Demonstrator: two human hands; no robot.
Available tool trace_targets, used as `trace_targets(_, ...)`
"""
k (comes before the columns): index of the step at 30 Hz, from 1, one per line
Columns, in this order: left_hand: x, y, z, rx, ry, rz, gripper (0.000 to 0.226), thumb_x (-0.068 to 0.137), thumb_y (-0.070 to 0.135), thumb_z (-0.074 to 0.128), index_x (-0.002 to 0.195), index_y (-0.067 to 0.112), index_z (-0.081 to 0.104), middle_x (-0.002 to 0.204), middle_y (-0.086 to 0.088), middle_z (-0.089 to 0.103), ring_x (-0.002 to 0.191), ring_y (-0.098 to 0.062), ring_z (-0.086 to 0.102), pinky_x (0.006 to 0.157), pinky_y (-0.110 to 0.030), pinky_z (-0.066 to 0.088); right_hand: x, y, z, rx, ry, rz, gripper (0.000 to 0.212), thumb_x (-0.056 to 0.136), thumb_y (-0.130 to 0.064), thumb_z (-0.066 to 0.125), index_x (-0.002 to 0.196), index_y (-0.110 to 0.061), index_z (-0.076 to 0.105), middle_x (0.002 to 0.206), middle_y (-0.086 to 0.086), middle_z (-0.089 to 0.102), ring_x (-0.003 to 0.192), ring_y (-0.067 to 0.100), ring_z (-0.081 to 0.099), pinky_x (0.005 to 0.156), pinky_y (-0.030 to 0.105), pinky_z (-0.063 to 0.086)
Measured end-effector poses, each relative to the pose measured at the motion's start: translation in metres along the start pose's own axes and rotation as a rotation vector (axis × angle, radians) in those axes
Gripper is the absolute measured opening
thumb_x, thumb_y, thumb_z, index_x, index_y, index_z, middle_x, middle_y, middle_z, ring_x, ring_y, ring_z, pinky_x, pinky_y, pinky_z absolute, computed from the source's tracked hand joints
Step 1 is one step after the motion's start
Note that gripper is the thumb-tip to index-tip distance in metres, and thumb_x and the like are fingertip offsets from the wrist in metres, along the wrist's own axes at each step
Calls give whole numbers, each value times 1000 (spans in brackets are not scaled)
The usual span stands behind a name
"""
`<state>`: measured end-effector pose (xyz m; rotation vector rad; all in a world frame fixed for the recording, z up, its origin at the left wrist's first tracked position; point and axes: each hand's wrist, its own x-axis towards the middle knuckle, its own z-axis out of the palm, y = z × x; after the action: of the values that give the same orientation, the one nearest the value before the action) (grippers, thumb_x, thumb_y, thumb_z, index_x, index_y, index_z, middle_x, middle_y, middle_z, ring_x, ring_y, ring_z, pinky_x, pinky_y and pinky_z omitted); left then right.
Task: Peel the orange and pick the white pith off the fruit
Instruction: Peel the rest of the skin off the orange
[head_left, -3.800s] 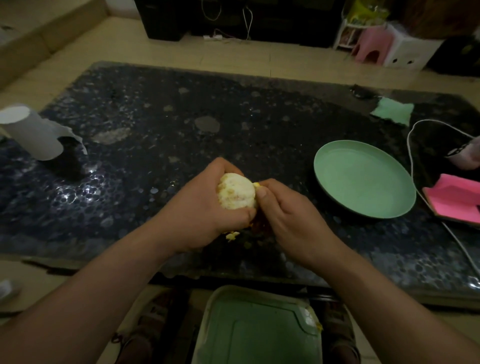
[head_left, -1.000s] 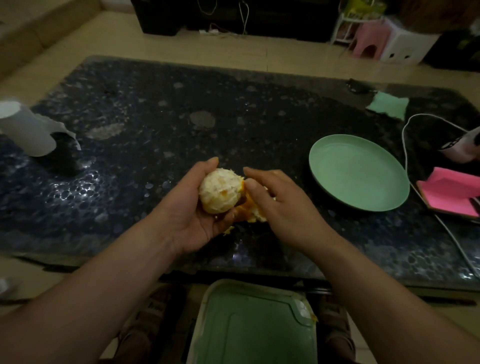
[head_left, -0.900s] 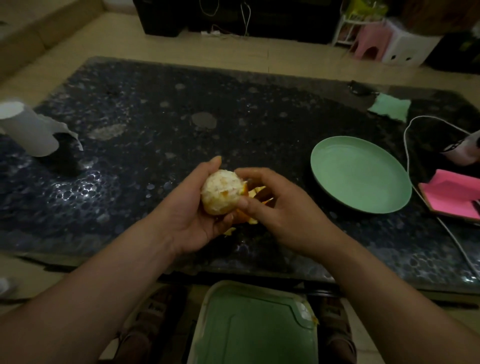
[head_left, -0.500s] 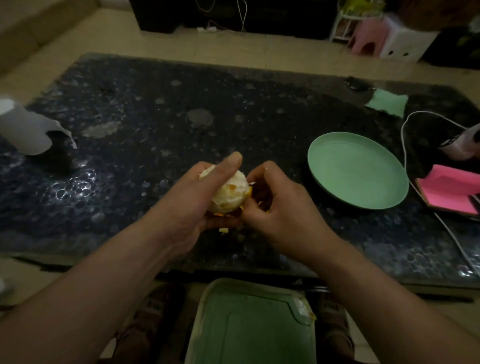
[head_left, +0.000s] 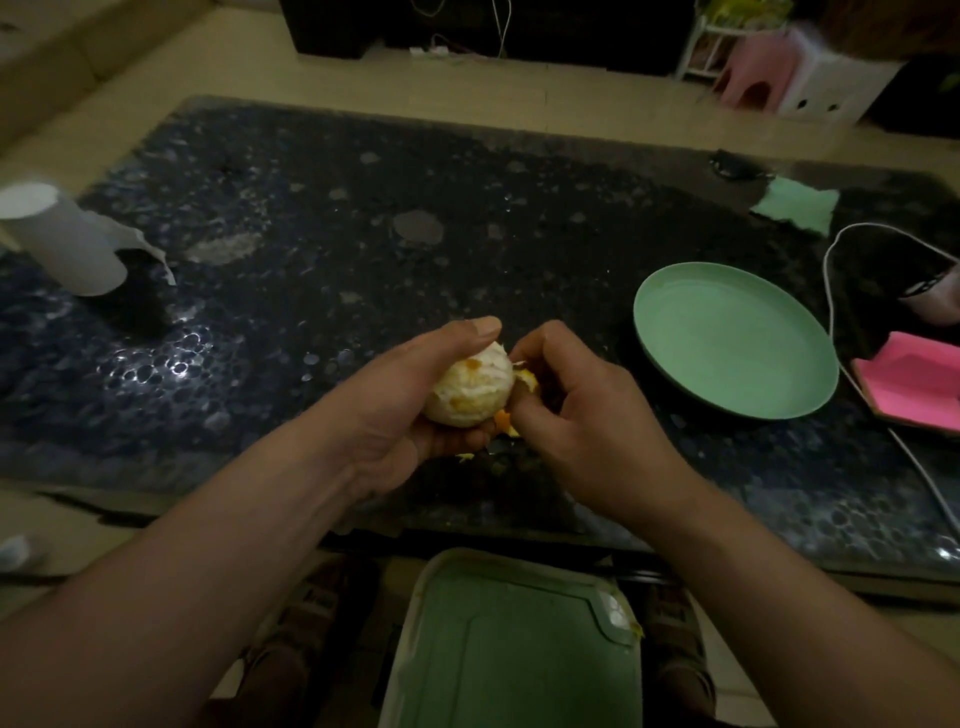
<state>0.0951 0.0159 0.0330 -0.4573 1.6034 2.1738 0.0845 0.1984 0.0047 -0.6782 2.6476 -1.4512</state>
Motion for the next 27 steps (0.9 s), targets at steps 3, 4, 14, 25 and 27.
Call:
trace_targets(3,-1,1,-4,-43,-9,-42,46,73,47,76,103,12,74,88,-11,75,66,-19,67,53,-25,56,1,-1,-4,-17,-41,-18,9,103,-17,63,107,-24,59,81,-6,65,72,14,61,59,25,46)
trace_targets(4,0,1,-6,-53,-8,-53,48,74,47,76,104,11,75,88,-12,75,65,-19,67,52,-25,56,1,-2,-5,-29,-62,-25,7,105,-19,62,108,-24,59,84,-8,66,76,13,63,62,25,48)
trace_targets(14,1,-5,-2,-127,-65,-121,49,73,44,74,106,8,74,90,-13,73,62,-19,65,47,-23,54,-2,-12,-6,56,11,34,7,93,-21,67,96,-22,62,70,-7,60,58,5,53,52,18,40)
trace_targets(25,5,-5,-19,-175,-210,-184,65,73,45,78,125,8,68,101,-21,70,62,-26,65,43,-25,53,-2,-16,-16,497,-88,146,13,99,7,58,101,-4,65,75,0,67,64,5,62,58,18,49)
trace_targets(27,5,-5,-22,-182,-236,-204,68,73,44,80,129,10,66,104,-21,69,62,-26,65,43,-25,53,-1,-16,-18,478,-121,143,15,100,6,57,101,-6,65,76,3,66,63,13,60,55,21,48)
